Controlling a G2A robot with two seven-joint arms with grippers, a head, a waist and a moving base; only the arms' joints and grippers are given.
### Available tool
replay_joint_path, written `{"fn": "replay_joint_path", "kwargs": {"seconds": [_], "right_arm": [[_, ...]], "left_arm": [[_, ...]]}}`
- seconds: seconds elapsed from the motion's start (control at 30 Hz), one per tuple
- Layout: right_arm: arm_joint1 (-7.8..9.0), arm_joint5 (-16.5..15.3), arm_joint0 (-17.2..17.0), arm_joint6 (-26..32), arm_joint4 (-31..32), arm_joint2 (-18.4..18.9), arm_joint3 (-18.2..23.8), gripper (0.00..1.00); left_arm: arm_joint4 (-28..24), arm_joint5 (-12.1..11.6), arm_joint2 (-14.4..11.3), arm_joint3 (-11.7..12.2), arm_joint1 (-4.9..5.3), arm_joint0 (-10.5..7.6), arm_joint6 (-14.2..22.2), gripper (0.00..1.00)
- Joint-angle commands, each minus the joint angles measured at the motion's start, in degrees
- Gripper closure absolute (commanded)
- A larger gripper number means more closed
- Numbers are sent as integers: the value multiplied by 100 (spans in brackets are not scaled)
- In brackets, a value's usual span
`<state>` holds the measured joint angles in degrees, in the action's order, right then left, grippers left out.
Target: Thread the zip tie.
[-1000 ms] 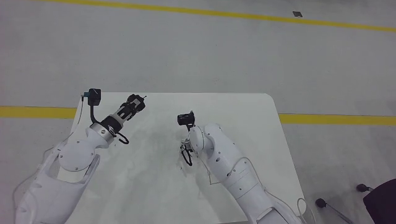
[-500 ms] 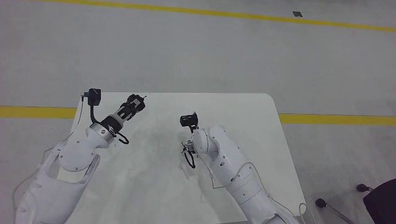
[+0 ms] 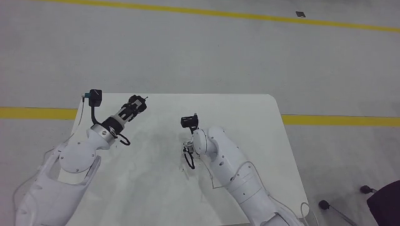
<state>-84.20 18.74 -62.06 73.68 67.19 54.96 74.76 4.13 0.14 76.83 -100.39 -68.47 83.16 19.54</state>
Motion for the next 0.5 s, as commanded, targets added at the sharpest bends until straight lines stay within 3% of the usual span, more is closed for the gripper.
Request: {"fn": "replay_joint_path", "kwargs": {"seconds": [0.0, 0.47], "right_arm": [[-7, 14, 11, -5, -8, -9, -24, 77], [-80, 22, 150, -22, -64, -172, -272, 76]], "left_arm": [[0, 0, 0, 0, 0, 0, 0, 100], [0, 0, 0, 0, 0, 0, 0, 100]]}}
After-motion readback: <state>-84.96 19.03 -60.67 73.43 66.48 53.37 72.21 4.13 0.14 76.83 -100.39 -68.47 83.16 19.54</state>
